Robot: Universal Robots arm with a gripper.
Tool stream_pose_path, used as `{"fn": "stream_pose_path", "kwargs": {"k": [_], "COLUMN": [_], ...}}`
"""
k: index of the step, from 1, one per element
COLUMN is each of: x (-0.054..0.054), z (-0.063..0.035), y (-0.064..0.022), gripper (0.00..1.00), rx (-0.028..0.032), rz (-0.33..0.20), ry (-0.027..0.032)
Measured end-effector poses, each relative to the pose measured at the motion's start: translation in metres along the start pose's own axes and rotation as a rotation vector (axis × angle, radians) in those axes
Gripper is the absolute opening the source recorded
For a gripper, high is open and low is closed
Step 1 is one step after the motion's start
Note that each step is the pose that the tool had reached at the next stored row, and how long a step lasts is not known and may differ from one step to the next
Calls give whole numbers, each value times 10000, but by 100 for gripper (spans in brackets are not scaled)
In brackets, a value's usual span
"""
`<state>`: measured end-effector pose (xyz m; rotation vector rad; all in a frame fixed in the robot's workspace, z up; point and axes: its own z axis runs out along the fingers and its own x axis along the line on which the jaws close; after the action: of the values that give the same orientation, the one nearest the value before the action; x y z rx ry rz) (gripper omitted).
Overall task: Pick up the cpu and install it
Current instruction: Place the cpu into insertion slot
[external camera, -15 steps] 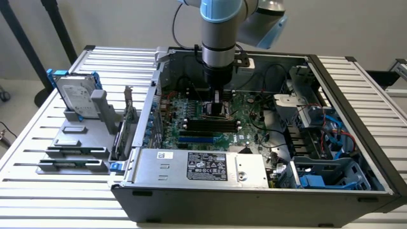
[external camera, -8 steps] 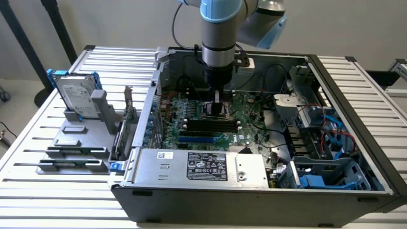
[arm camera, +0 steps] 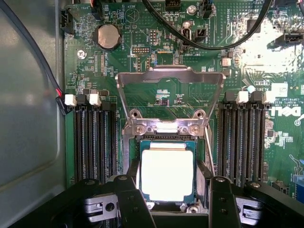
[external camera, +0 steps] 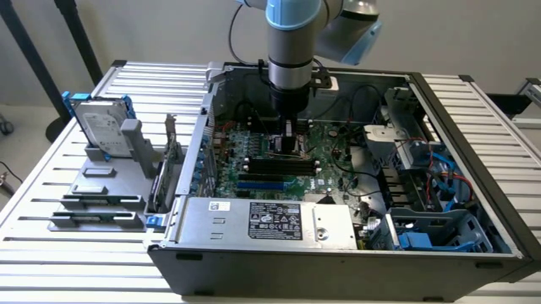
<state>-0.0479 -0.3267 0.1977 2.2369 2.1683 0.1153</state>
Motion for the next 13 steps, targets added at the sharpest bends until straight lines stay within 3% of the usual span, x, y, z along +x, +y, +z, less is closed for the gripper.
{"fn": "stream_pose_path", "kwargs": {"k": [13], "x": [0], "z": [6], "y": [-7], "gripper": [56], "rx": [-16], "rz": [-1], "ry": [3]}}
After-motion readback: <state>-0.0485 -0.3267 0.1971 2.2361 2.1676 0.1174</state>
